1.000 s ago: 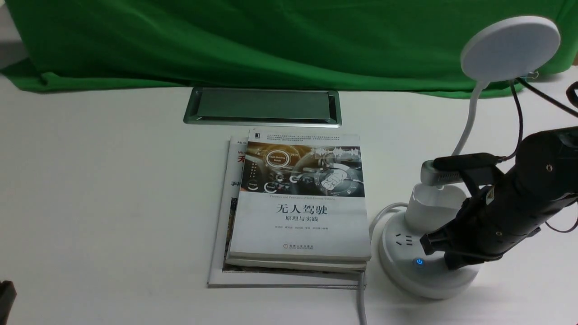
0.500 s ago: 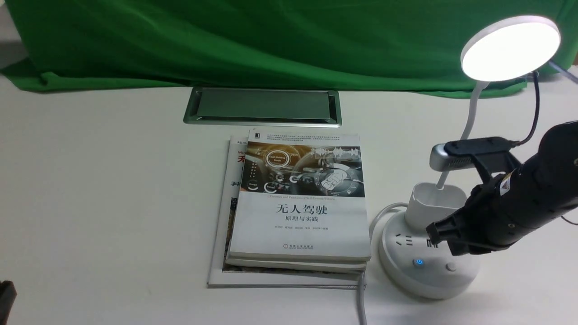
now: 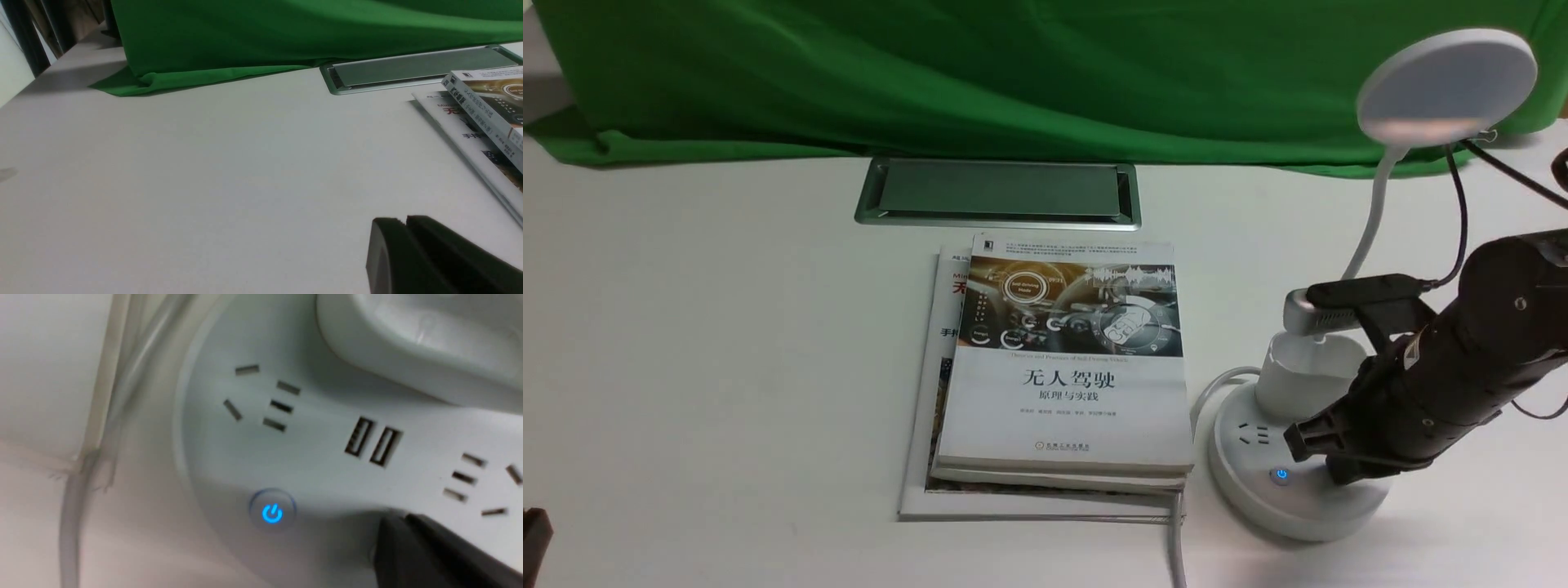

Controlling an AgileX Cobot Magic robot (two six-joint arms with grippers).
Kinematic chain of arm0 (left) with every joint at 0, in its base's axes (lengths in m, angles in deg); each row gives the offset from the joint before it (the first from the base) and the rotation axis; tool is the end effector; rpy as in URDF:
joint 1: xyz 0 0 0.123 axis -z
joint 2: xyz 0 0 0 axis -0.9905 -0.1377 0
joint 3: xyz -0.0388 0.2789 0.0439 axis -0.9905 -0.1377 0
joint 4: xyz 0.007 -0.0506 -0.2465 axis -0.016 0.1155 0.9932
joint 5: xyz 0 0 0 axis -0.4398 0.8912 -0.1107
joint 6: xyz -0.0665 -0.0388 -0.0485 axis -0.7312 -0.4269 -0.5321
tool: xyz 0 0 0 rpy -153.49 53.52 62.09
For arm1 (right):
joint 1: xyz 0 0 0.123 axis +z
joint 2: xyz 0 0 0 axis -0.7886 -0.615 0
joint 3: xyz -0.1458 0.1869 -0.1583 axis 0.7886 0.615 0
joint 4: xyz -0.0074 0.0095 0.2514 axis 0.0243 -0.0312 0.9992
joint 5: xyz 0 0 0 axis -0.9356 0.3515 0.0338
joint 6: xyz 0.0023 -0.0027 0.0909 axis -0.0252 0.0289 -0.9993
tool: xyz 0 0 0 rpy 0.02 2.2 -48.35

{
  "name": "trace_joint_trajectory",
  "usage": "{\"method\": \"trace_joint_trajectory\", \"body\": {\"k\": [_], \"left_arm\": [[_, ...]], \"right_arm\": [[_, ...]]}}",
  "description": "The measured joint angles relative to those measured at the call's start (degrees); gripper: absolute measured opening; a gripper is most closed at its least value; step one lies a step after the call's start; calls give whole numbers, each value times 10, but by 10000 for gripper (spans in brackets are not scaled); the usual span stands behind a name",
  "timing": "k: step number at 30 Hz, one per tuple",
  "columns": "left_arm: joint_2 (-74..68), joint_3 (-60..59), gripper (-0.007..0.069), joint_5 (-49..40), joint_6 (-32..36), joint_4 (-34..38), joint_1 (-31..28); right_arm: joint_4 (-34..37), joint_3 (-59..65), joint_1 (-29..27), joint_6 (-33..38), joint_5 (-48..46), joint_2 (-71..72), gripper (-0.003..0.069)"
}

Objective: Turn off the desk lamp on the white desktop by hand.
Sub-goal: 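Press the power button on the lamp base to turn the lamp off with the right gripper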

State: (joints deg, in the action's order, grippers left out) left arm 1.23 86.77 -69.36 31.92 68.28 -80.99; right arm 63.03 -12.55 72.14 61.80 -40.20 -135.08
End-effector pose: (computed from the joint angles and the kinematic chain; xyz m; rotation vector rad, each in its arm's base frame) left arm 0.0555 0.0002 0.1888 0.1497 1.7249 0.1209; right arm 0.2786 0.1068 0.1898 -0.4168 2.8580 0.1511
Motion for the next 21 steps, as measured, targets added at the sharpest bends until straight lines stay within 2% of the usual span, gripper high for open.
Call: {"method": "trace_joint_trajectory", "body": {"k": [9,21], "left_arm": [[0,0,20,0,1,0,0],[0,0,20,0,1,0,0]], "right_arm": [[1,1,0,0,-9,56,35],[3,5,0,0,1,-15,35]]}}
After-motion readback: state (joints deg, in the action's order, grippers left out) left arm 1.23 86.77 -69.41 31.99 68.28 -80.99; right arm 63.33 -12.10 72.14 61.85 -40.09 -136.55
